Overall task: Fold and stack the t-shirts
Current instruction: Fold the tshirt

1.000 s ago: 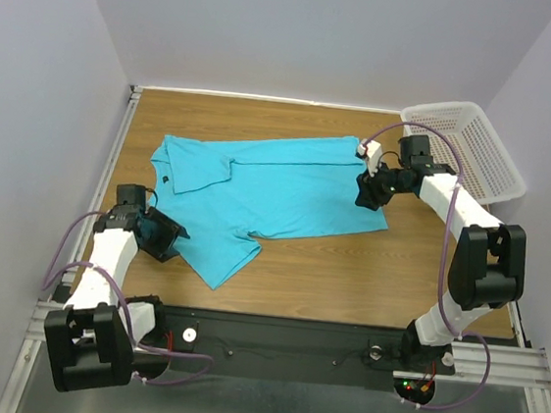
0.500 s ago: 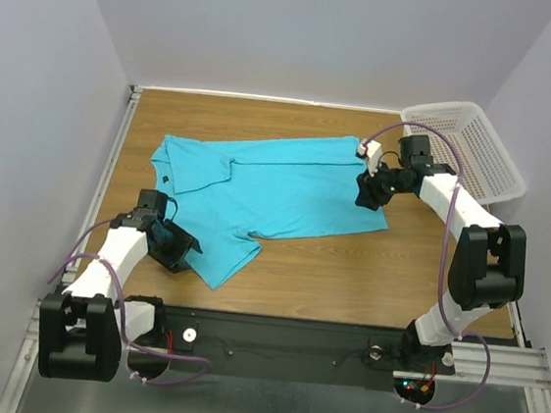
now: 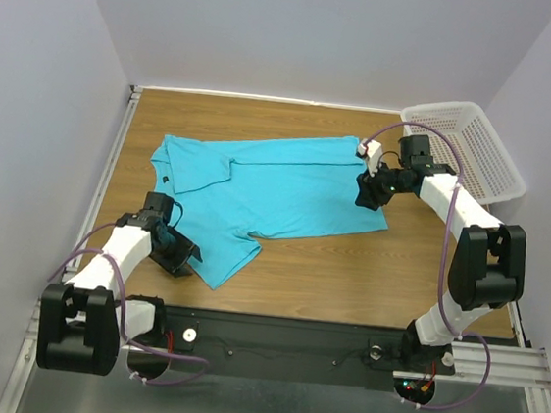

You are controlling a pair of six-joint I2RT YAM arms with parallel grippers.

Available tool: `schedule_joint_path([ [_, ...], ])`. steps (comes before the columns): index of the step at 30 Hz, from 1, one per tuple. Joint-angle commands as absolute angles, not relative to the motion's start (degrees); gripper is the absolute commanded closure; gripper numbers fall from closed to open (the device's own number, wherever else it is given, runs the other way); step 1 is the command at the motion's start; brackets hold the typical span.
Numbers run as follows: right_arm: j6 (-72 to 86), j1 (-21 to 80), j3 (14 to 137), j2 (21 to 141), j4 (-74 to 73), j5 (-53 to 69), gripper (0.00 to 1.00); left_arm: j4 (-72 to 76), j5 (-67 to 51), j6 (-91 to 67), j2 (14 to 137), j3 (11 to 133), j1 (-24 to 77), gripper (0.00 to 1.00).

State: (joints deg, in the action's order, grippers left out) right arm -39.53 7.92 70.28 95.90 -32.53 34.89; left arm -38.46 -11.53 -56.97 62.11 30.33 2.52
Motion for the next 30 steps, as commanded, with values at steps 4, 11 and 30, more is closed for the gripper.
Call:
schedule_joint_path([
  [4,-38.76,7.30,70.22,93.69,-30.76,35.68,0.50,-36.74,-8.70,-57.48,64.68,29.53,2.99,0.50],
  [11,-38.58,7.21,70.22,93.34,-30.76,35.95,0.50,-34.37,-7.21,-56.52,68.64,29.79,3.16,0.50],
  [30,-39.64,6.86,69.70,91.76,-30.85,37.00,0.50,-31.55,-7.29,-49.14,66.63,33.31,4.39,1.00],
])
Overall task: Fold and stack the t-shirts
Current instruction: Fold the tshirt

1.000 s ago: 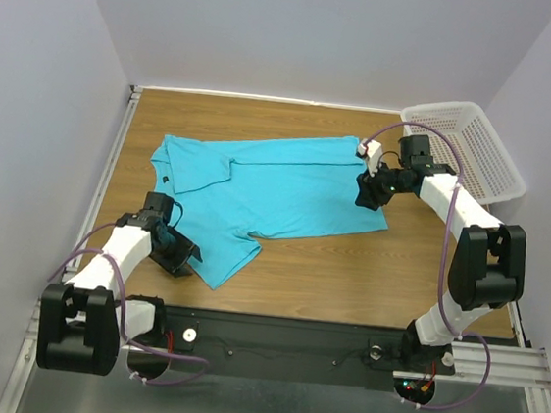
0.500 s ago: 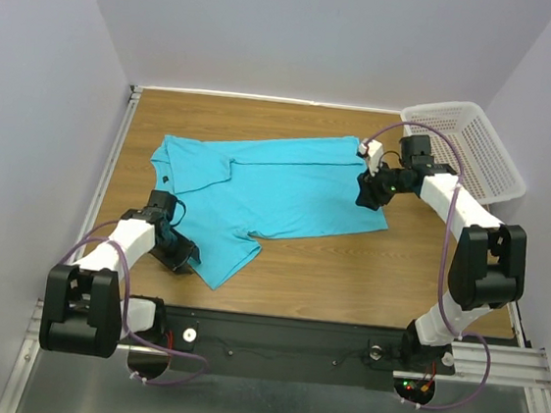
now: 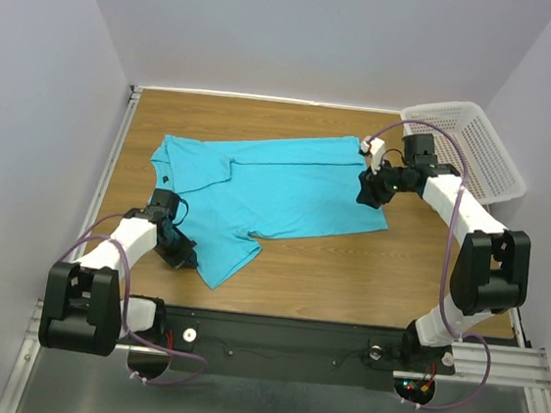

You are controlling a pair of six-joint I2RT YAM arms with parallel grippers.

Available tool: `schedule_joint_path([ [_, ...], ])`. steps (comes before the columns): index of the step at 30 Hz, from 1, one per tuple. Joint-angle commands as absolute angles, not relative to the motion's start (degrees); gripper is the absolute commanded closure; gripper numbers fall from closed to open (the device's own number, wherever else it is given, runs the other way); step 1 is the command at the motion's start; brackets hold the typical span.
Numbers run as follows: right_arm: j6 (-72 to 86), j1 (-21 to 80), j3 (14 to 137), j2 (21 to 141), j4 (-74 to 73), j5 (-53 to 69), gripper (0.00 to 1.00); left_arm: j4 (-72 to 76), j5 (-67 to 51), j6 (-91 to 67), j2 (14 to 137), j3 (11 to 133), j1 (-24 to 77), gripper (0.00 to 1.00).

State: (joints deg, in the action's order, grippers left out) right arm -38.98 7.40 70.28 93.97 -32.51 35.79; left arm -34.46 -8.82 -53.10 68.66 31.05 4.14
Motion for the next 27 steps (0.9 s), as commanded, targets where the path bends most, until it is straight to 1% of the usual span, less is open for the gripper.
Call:
schedule_joint_path([
  [1,-40.07,6.94,69.44,91.76,-30.94,37.00,0.50,-31.64,-7.99,-48.70,64.97,33.92,4.39,1.00],
  [5,-44.72,6.86,67.50,90.62,-31.55,36.12,0.48,-31.29,-10.81,-46.94,61.09,36.12,4.39,1.00],
  [10,-57.63,6.85,64.26,89.74,-34.36,33.58,0.41,-30.32,-14.68,-45.70,58.80,35.77,4.31,1.00],
  [15,-71.69,6.24,61.44,90.26,-38.67,28.66,0.39,-30.06,-16.26,-45.00,57.13,34.63,4.39,1.00],
  [21,-80.31,4.31,62.22,92.63,-42.88,24.36,0.39,-29.01,-18.01,-45.09,55.46,33.31,4.31,1.00],
  [27,-82.61,4.22,64.42,96.75,-44.74,22.42,0.39,-27.17,-19.59,-45.70,54.58,31.56,4.31,1.00],
])
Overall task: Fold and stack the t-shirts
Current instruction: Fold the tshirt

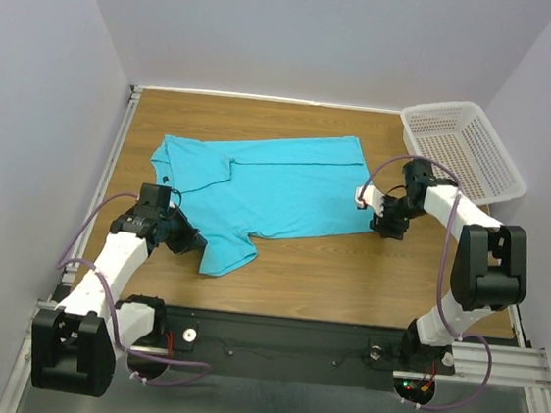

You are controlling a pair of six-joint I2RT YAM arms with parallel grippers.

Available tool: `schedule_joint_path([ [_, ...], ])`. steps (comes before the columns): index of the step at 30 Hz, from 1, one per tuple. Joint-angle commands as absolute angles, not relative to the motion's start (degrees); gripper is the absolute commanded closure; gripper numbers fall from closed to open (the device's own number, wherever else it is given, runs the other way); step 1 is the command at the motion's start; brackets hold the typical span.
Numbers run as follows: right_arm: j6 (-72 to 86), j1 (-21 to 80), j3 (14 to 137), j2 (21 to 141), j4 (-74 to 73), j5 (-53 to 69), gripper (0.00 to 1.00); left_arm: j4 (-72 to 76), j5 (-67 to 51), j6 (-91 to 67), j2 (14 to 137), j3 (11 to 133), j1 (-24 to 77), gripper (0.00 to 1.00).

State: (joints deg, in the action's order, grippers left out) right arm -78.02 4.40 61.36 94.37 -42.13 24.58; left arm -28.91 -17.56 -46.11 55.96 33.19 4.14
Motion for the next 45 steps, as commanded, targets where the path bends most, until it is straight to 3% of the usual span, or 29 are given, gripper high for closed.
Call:
schedule_joint_path([
  [1,-82.62,4.13,64.77,97.46,-44.82,22.24,0.39,-27.16,-19.77,-45.79,54.58,31.47,4.31,1.00],
  [7,-82.27,4.22,66.97,101.16,-45.44,24.43,0.41,-27.25,-20.39,-46.14,53.61,31.29,4.39,1.00],
  [12,-81.65,4.22,67.85,102.92,-46.05,23.91,0.50,-27.68,-20.30,-46.32,53.26,31.55,4.31,1.00],
  [16,-81.04,4.22,67.24,102.57,-46.32,23.38,0.79,-27.95,-20.13,-46.58,52.74,31.46,4.31,1.00],
  [21,-78.23,3.78,68.55,100.55,-46.32,23.64,0.99,-29.18,-19.60,-47.20,51.33,31.81,3.87,1.00],
  [45,-68.65,0.26,79.45,97.64,-45.26,28.39,0.99,-37.70,-20.04,-47.29,48.69,46.92,-2.63,1.00],
])
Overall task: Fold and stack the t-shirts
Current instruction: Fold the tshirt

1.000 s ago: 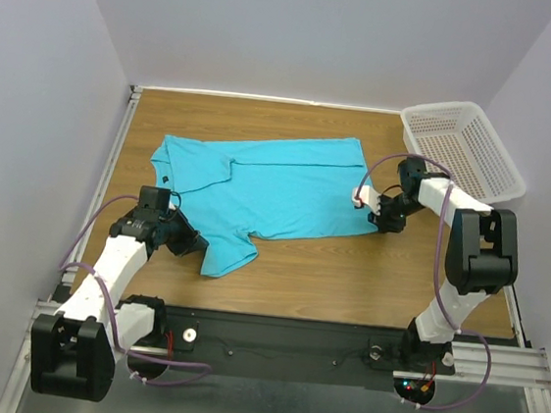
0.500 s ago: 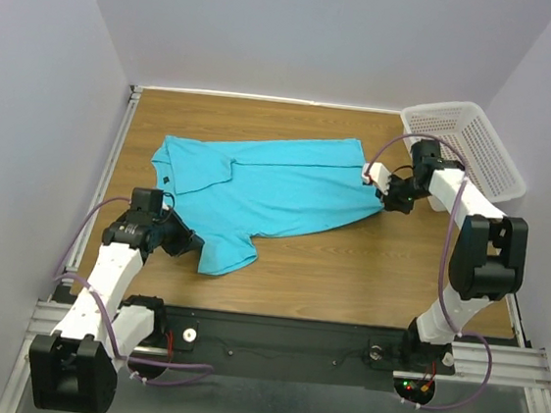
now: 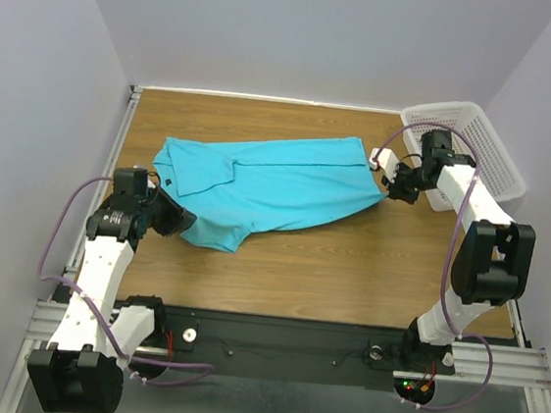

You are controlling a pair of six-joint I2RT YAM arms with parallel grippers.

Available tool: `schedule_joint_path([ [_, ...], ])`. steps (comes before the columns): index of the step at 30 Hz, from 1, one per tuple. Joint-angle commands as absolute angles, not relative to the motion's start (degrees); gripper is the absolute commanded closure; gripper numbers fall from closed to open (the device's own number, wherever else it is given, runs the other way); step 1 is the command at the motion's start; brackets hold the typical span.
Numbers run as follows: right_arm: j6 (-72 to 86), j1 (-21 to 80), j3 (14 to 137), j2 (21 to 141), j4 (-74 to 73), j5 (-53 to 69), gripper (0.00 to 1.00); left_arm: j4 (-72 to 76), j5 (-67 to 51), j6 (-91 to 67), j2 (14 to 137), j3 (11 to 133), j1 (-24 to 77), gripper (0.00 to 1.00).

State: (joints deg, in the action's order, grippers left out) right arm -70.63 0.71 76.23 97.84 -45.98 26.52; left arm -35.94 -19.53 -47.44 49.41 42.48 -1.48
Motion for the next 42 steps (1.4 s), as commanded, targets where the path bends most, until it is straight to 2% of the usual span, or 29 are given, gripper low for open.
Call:
schedule_joint_path([
  [1,-68.38,0.26,79.71,97.82,-45.00,28.48,0.99,-37.79,-20.04,-47.37,48.69,47.19,-2.81,1.00],
  [18,-66.89,-0.97,79.63,97.65,-44.65,29.79,0.99,-36.92,-27.24,-53.43,47.99,54.40,-8.52,1.00],
  [32,-64.16,-1.58,79.63,97.74,-43.51,34.18,0.99,-29.53,-30.85,-63.19,44.74,50.63,-13.80,1.00],
  [42,-62.14,-1.41,81.47,100.63,-43.51,38.84,0.99,-28.04,-32.26,-66.62,42.01,42.02,-13.97,1.00],
])
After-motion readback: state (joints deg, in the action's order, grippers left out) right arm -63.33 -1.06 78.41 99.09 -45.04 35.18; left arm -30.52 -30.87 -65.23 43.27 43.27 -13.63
